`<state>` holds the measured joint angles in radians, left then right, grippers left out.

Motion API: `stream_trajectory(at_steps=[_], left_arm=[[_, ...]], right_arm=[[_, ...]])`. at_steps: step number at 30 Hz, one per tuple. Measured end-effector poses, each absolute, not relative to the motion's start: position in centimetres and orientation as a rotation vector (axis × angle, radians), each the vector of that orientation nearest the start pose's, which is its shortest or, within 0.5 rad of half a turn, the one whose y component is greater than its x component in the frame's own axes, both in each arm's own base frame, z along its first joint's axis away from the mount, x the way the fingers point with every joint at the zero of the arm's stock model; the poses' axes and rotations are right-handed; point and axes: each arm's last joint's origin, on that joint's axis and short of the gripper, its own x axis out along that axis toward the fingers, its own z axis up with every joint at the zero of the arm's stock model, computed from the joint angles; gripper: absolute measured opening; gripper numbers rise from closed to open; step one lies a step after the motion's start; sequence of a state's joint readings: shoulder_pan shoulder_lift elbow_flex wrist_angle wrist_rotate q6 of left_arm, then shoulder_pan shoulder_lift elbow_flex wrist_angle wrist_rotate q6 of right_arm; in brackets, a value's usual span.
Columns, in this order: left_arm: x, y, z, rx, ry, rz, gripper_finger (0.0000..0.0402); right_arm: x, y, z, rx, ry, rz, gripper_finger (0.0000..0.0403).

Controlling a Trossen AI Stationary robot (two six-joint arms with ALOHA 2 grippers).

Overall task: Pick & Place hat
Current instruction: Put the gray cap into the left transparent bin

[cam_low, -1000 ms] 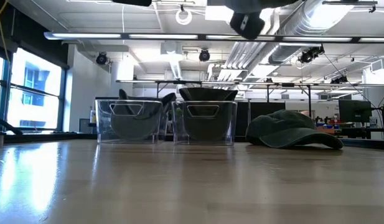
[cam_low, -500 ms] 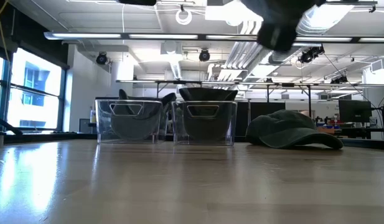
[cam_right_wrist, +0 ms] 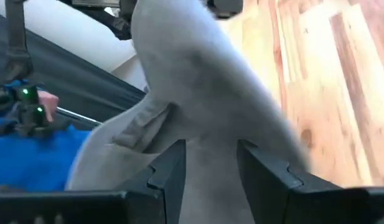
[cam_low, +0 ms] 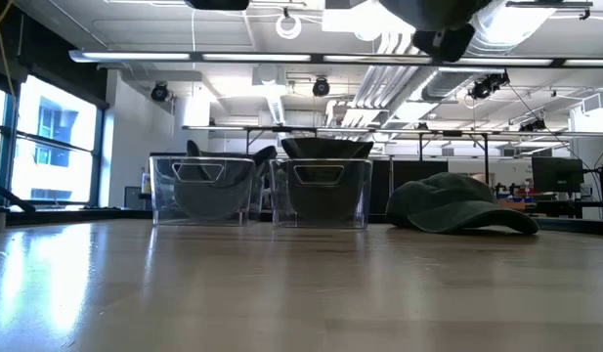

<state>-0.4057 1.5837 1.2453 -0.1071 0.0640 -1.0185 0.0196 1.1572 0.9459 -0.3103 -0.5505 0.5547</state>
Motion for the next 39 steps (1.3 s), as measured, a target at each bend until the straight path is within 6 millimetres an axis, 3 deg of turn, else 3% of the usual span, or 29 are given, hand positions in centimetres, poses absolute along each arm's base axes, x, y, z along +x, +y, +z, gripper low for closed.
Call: stream_trajectory(at_steps=[4, 7, 14, 17, 23, 30, 34, 39], left_arm=[[33.1, -14.2, 29.8, -0.89, 0.622, -0.099, 0.0001], [32.9, -13.9, 29.3, -0.865, 0.635, -0.017, 0.0001], [32.6, -13.4, 28.7, -0.84, 0.636, 0.115, 0.0001], [32.6, -13.2, 28.7, -0.822, 0.61, 0.168, 0.0001], [32.6, -13.0, 28.7, -0.796, 0.566, 0.235, 0.0001], [32.6, -12.9, 28.7, -0.762, 0.538, 0.263, 0.0001], [32.4, -13.4, 28.9, -0.765, 0.544, 0.233, 0.0001], [32.1, -13.9, 29.2, -0.777, 0.546, 0.202, 0.0001]], right_arm=[[23.4, 1.8, 31.0, 0.796, 0.724, 0.432, 0.0148], [22.3, 1.6, 30.7, 0.894, 0.837, 0.417, 0.0177], [19.8, 1.1, 29.8, 0.99, 0.991, 0.133, 0.0259], [19.7, 1.2, 29.8, 1.019, 0.979, 0.025, 0.0273], [21.1, 1.5, 29.9, 1.123, 0.85, 0.005, 0.0267], [22.1, 1.5, 26.9, 1.271, 0.699, -0.018, 0.0209], [22.1, 1.3, 26.5, 1.268, 0.655, -0.051, 0.0127], [22.3, 1.3, 27.9, 1.18, 0.586, -0.027, 0.0015]])
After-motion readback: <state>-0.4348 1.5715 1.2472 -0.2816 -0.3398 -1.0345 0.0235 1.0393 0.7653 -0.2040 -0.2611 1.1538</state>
